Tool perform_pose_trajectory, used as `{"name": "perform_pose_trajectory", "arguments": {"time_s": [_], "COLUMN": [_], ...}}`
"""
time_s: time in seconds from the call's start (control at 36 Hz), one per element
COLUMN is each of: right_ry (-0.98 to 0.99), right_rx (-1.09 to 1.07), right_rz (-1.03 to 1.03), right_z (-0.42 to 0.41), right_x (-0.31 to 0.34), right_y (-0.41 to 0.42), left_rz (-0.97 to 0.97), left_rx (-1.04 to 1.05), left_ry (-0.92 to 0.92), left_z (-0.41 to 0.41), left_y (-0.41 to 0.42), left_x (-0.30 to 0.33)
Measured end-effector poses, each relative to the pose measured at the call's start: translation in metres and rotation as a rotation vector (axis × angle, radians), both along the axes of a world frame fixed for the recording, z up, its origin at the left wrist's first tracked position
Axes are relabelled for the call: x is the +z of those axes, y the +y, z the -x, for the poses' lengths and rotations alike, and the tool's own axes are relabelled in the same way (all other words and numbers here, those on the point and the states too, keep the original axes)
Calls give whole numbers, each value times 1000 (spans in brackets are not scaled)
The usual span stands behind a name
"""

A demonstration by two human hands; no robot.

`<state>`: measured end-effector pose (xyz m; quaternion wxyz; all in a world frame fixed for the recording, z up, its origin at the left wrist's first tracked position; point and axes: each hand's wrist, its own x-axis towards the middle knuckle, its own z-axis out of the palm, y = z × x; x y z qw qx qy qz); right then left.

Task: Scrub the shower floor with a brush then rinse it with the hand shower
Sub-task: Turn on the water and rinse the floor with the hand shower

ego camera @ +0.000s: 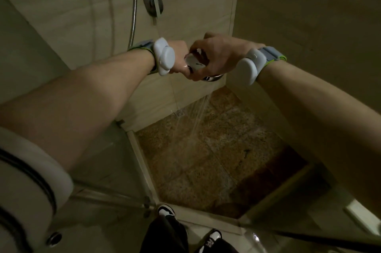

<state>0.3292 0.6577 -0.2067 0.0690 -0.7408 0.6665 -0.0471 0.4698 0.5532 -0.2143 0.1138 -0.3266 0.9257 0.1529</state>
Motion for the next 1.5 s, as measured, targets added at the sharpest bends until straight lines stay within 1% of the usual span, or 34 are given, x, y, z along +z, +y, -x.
{"name": "perform_pose_trajectory", "arguments": {"time_s": [0.19, 0.39, 0.5, 0.64, 0.72, 0.78, 0.86, 0.89, 0.92, 0.94, 0.97, 1.06, 1.11, 1.19, 1.36, 1.5], "right_ry": [0, -4, 6, -27, -31, -23, -11, -10, -9, -7, -4, -15, -16, 2, 14, 1], "right_rx": [-4, -14, -19, 13, 9, 0, -21, -22, -19, -16, -12, -3, -3, -11, -24, -18], "right_rz": [-20, 17, -12, 9, 48, 63, 48, 43, 32, 25, 18, 36, 65, 90, 34, 81], "right_z": [0, 1, 1, 1, 0, -1, -2, -1, -2, -2, -2, -2, -1, -2, -1, -1], "right_x": [-3, -3, -2, -7, -6, -4, -3, -3, -5, -6, -7, -10, -9, -7, -8, -8], "right_y": [-1, -3, -4, -1, 0, 0, 0, 0, 0, 0, 0, 0, 1, 1, 0, 0], "left_rz": [-28, 47, 64, 94, 105, 146, 280, 269, 200, 136, 117, 147, 198, 157, 160, 178], "left_rx": [-17, -43, -52, -92, -78, -63, 23, 28, 18, -6, -36, -72, -9, -35, -82, -60], "left_ry": [11, 0, -6, -86, -104, -87, -59, -53, -28, -32, -63, -77, -52, -23, -93, -43], "left_z": [-3, -1, 0, 1, 2, 1, 0, 0, 2, 3, 3, 2, 0, 1, 1, 1], "left_y": [-1, -1, 0, -1, -1, -1, 1, 2, -1, -1, 1, 2, 2, 3, 2, 5], "left_x": [-6, 2, 4, -1, 6, 10, 6, 6, 3, 2, 6, 3, 2, 5, 1, 6]}}
